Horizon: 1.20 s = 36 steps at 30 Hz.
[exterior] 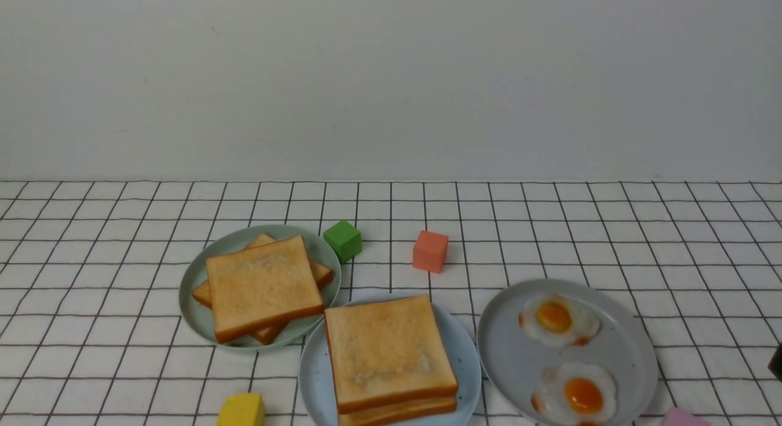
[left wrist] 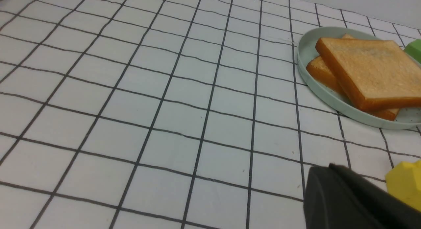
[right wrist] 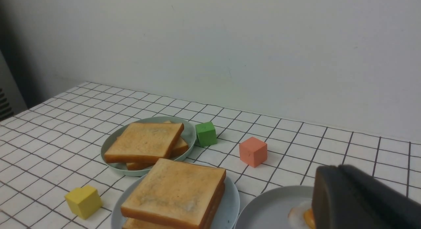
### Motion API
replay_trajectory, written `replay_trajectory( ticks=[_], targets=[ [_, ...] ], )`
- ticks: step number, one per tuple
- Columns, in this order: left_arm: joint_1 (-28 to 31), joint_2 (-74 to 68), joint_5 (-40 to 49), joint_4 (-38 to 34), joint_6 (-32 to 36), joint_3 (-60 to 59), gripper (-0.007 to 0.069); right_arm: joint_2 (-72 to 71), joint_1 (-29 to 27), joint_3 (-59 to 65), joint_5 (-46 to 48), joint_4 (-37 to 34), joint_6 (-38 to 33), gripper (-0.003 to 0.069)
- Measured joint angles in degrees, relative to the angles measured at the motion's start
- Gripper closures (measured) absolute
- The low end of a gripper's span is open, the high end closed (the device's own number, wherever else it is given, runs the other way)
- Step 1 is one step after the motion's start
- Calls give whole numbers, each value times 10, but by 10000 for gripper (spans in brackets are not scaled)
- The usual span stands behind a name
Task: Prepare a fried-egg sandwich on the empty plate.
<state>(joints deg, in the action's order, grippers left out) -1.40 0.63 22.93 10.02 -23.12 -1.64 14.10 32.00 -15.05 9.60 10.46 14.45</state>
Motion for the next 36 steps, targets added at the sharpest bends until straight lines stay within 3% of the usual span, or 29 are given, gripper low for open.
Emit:
replay_trajectory(
  ticks=[13,16,21,27,31,36],
  targets=[
    [0,0,0,0,0,0,628,0,-1,2,0,0,0,613],
    [0,0,0,1,0,0,627,0,-30,4,6,6,-15,609],
    [0,0,0,1,0,0,627,-48,-142,21,76,-23,-26,599],
    [0,0,-1,2,0,0,621,-128,-226,130,95,-31,-26,591],
    [0,0,-2,2,0,0,618,-147,-263,161,123,-35,-26,587],
    [2,0,-2,2,0,0,617,-147,-268,161,124,-34,-26,579]
  ],
)
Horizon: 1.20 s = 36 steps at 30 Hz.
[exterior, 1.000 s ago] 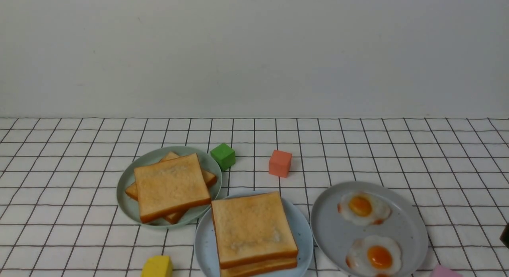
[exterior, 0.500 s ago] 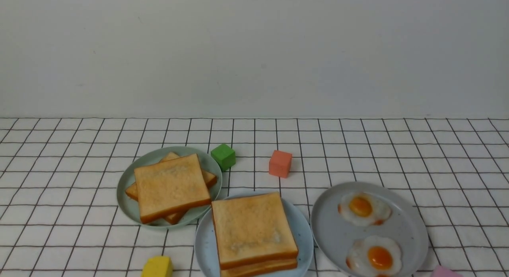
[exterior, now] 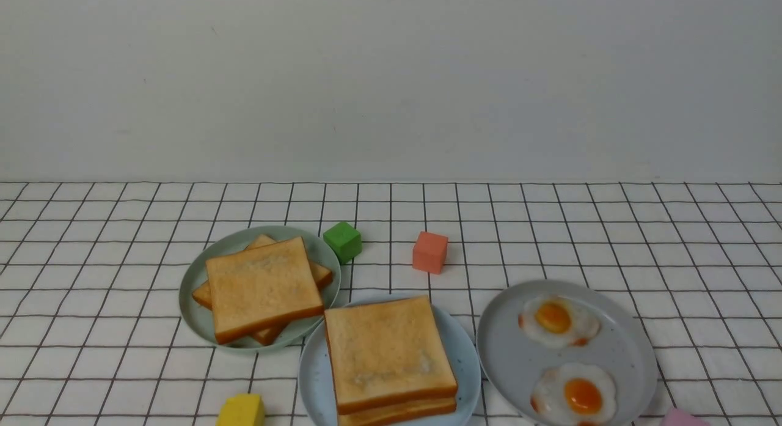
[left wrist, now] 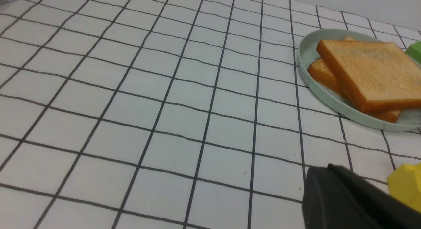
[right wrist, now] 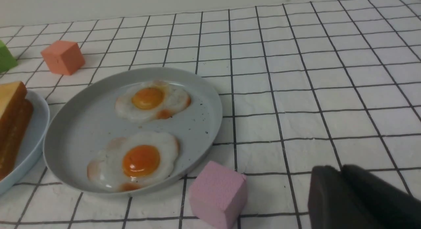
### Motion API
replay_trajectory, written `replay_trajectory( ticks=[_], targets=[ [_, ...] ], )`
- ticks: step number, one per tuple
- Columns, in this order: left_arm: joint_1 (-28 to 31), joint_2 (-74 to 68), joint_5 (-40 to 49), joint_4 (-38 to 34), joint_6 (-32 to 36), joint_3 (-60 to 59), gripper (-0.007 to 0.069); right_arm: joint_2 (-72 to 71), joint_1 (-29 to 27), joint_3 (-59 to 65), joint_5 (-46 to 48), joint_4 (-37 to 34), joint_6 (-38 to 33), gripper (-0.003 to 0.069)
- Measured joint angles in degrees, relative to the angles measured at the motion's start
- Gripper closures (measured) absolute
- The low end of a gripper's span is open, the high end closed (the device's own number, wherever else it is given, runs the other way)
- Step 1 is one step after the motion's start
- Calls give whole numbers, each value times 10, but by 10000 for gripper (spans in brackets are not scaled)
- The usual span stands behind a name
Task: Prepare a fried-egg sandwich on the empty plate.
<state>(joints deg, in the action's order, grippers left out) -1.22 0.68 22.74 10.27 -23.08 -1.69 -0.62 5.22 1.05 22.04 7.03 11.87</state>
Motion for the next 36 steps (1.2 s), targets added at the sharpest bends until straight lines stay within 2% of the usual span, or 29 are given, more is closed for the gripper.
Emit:
replay_trajectory(
  ticks=[36],
  targets=[
    [0,0,0,0,2,0,608,0,0,0,1,0,0,540]
  ],
)
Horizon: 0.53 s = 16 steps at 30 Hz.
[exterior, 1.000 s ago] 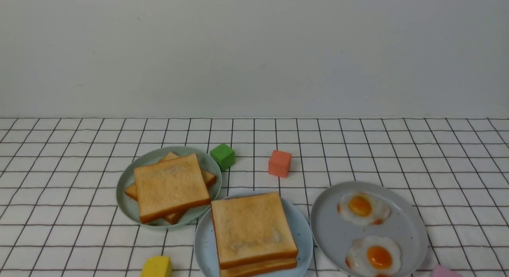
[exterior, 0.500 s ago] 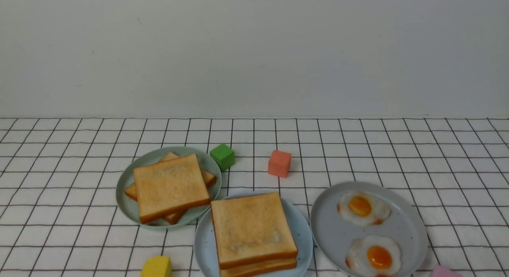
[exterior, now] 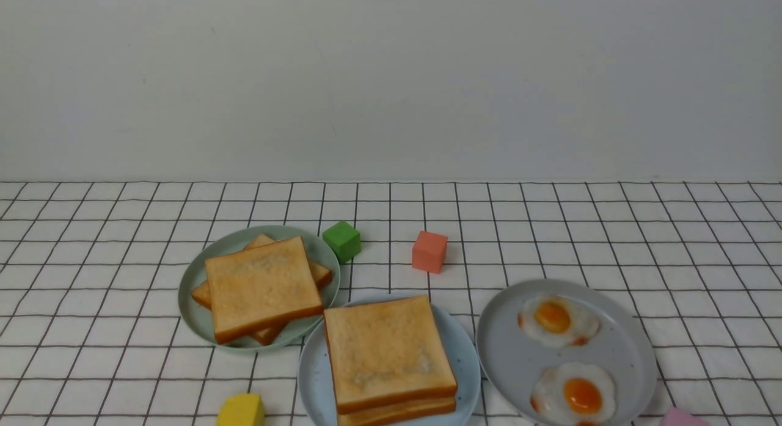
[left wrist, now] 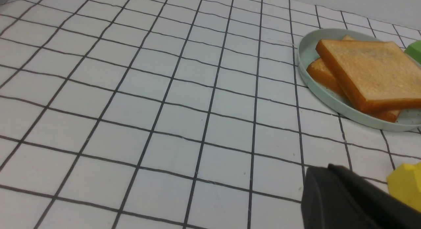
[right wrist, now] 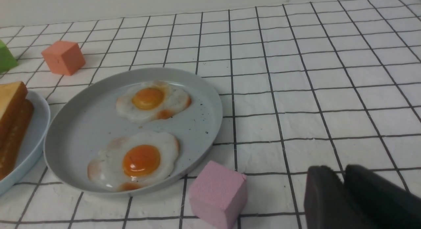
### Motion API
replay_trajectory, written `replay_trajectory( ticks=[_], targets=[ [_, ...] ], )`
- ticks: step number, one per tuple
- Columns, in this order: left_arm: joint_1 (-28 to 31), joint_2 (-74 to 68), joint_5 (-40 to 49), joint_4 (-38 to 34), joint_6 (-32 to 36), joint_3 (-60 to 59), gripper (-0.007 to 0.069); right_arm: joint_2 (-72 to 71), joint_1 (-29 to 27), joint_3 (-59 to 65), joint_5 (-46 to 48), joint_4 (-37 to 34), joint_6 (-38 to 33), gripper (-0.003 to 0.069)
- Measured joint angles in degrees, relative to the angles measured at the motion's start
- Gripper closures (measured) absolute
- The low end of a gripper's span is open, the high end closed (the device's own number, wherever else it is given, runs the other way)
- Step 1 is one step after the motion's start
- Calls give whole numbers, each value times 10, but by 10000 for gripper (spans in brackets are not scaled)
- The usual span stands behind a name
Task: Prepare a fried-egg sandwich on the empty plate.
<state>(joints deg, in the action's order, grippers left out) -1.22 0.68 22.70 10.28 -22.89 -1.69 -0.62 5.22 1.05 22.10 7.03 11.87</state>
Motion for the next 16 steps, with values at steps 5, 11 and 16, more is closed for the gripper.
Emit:
replay_trajectory(
  ticks=[5,11,16],
  targets=[
    [0,0,0,0,0,-1,608,0,0,0,0,0,0,533],
    [0,0,0,0,0,-1,608,0,0,0,0,0,0,522],
    [0,0,0,0,0,-1,608,0,0,0,0,0,0,518]
  ],
)
